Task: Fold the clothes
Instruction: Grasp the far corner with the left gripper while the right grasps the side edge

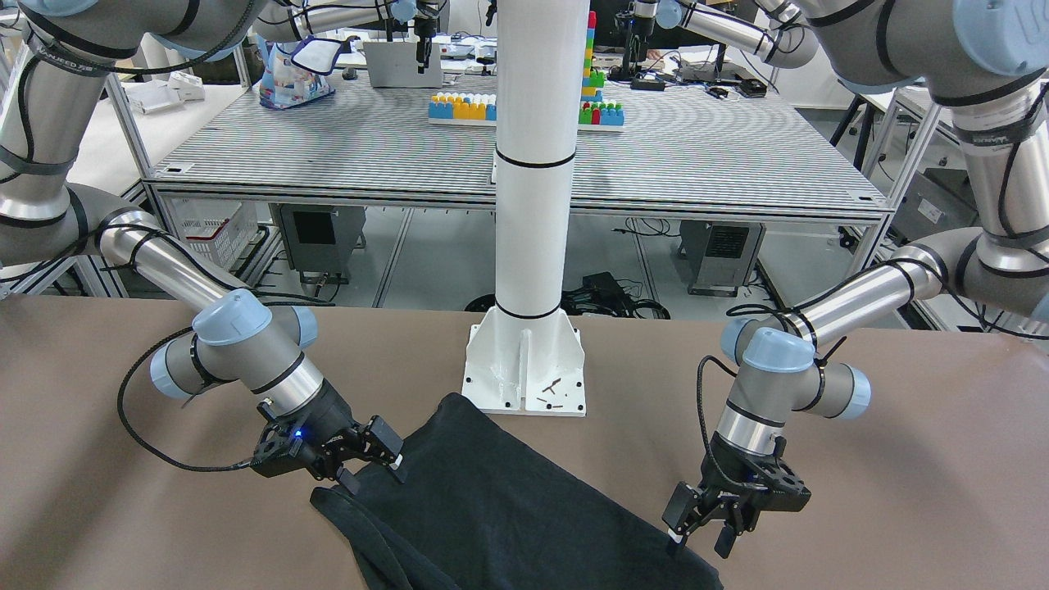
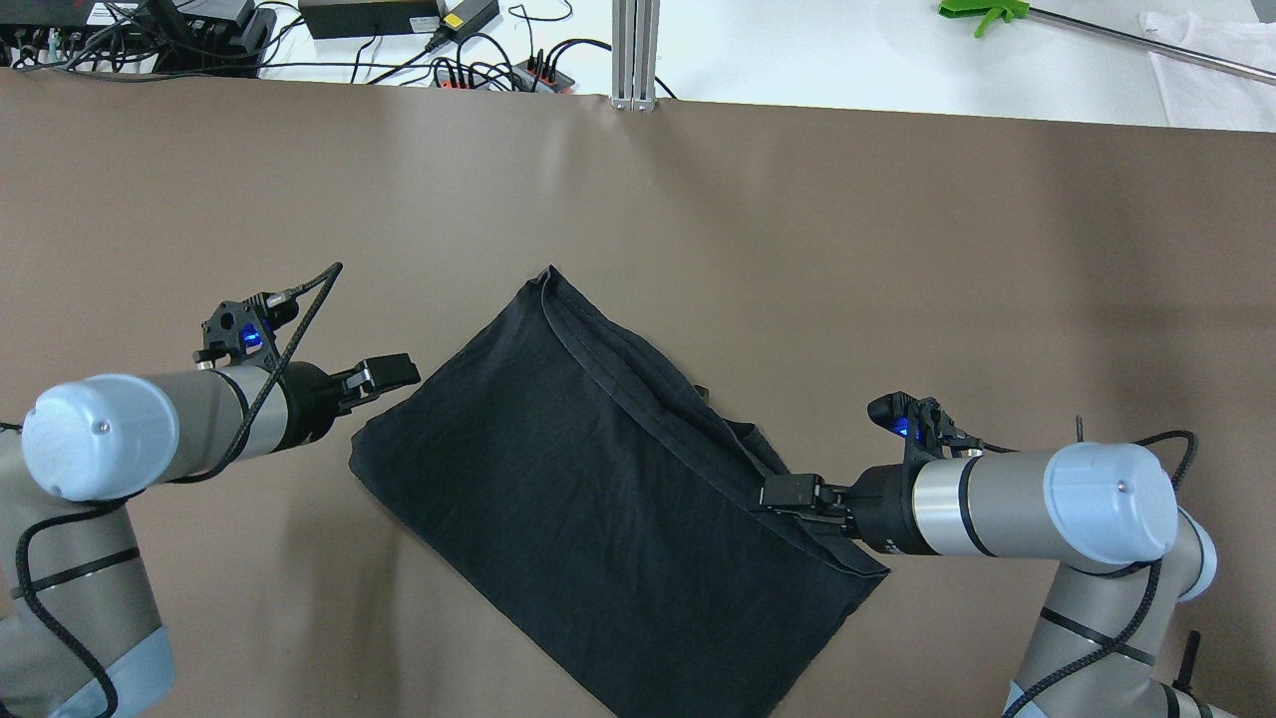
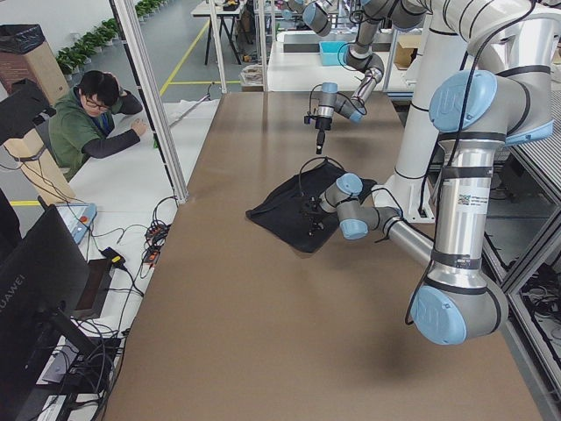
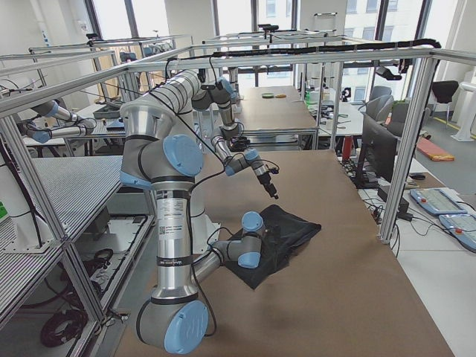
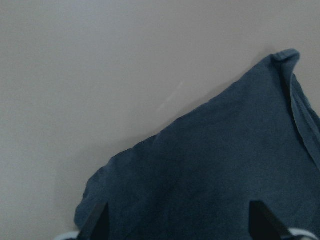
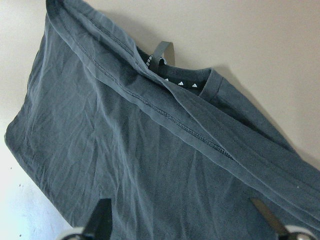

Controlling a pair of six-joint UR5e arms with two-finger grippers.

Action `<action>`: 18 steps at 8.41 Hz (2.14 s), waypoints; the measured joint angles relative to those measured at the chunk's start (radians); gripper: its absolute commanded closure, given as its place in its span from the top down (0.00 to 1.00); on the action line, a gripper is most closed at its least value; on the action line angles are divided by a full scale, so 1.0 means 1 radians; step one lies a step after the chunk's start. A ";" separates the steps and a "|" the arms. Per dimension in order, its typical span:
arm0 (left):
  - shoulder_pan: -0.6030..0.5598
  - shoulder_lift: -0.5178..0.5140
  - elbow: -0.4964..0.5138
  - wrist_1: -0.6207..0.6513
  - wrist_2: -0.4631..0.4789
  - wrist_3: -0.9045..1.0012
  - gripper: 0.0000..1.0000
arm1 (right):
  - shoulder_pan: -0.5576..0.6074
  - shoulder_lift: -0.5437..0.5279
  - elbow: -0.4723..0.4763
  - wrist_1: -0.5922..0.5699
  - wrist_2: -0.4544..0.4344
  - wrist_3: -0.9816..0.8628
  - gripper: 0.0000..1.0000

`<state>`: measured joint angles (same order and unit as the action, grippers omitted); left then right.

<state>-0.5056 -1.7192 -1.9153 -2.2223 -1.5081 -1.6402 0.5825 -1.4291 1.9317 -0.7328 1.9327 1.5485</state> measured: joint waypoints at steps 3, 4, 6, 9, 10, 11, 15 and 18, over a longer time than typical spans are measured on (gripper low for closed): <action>0.004 -0.006 0.068 -0.005 0.002 0.011 1.00 | 0.002 0.001 -0.006 -0.002 -0.009 -0.001 0.95; 0.004 -0.010 0.090 -0.007 0.002 0.013 1.00 | 0.001 0.002 -0.007 -0.003 -0.013 -0.001 0.95; 0.004 -0.011 0.111 -0.008 0.002 0.013 1.00 | 0.001 0.002 -0.007 -0.003 -0.017 0.000 0.95; 0.005 -0.006 0.116 -0.008 0.000 0.011 1.00 | 0.000 0.002 -0.008 -0.004 -0.019 0.001 0.95; 0.008 -0.005 0.117 -0.008 0.000 0.010 1.00 | 0.000 0.002 -0.008 -0.004 -0.020 0.001 0.95; 0.010 -0.006 0.122 -0.009 0.000 0.010 0.98 | -0.001 0.002 -0.008 -0.004 -0.021 0.001 0.95; 0.028 -0.013 0.163 -0.072 -0.005 0.007 0.00 | -0.007 0.001 -0.008 -0.004 -0.051 0.000 0.95; 0.025 -0.008 0.120 -0.071 -0.037 0.007 0.00 | -0.007 0.002 -0.008 -0.004 -0.052 0.000 0.95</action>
<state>-0.4805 -1.7277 -1.7957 -2.2936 -1.5453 -1.6333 0.5753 -1.4268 1.9236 -0.7363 1.8803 1.5487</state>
